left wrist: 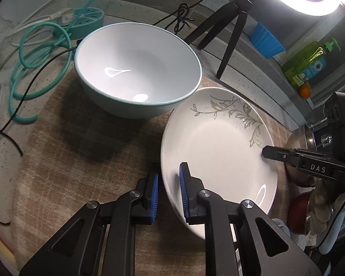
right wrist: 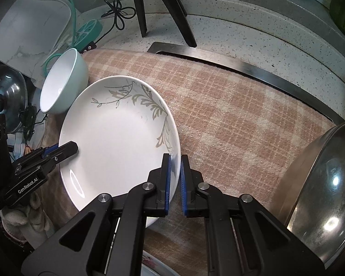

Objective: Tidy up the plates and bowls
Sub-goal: 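Carry the leaf-pattern plate over and lower it onto the rose plate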

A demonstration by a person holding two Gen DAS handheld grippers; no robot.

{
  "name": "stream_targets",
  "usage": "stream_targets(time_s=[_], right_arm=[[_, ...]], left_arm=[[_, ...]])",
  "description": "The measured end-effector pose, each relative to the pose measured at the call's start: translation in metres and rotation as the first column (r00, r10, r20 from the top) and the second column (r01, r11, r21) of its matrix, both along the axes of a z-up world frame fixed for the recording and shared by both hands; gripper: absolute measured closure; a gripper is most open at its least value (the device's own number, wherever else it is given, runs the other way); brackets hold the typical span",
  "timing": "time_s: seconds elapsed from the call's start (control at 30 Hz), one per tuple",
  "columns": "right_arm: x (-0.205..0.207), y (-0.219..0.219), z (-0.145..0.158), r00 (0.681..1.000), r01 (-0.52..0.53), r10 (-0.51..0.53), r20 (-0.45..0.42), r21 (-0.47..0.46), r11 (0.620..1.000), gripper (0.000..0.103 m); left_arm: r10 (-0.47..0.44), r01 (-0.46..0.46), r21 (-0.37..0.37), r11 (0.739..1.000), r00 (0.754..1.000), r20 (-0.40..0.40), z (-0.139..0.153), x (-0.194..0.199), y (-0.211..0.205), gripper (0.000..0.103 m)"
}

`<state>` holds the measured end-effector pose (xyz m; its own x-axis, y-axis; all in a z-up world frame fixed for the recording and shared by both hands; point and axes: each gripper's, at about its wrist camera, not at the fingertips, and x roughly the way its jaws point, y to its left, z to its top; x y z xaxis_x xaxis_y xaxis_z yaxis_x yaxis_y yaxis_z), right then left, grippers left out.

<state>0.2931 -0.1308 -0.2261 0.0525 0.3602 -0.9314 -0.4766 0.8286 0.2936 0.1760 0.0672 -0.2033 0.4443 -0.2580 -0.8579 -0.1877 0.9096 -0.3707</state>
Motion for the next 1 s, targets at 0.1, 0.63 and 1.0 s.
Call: stream_targets(time_s=[0.1, 0.63, 1.0], right_arm=[[0.001, -0.001, -0.002, 1.0, 0.011, -0.011, -0.001, 0.006, 1.0, 0.094], [-0.01, -0.018, 0.017, 0.997, 0.079, -0.078, -0.014, 0.064, 0.995, 0.095], [-0.021, -0.048, 0.044, 0.991, 0.128, -0.131, 0.019, 0.101, 0.987, 0.095]], left_arm=[[-0.011, 0.011, -0.013, 1.0, 1.0, -0.002, -0.002, 0.0, 0.0, 0.093], [-0.026, 0.026, 0.003, 1.0, 0.999, 0.025, 0.019, -0.007, -0.006, 0.093], [-0.075, 0.075, -0.001, 0.997, 0.995, 0.072, 0.045, -0.013, -0.024, 0.093]])
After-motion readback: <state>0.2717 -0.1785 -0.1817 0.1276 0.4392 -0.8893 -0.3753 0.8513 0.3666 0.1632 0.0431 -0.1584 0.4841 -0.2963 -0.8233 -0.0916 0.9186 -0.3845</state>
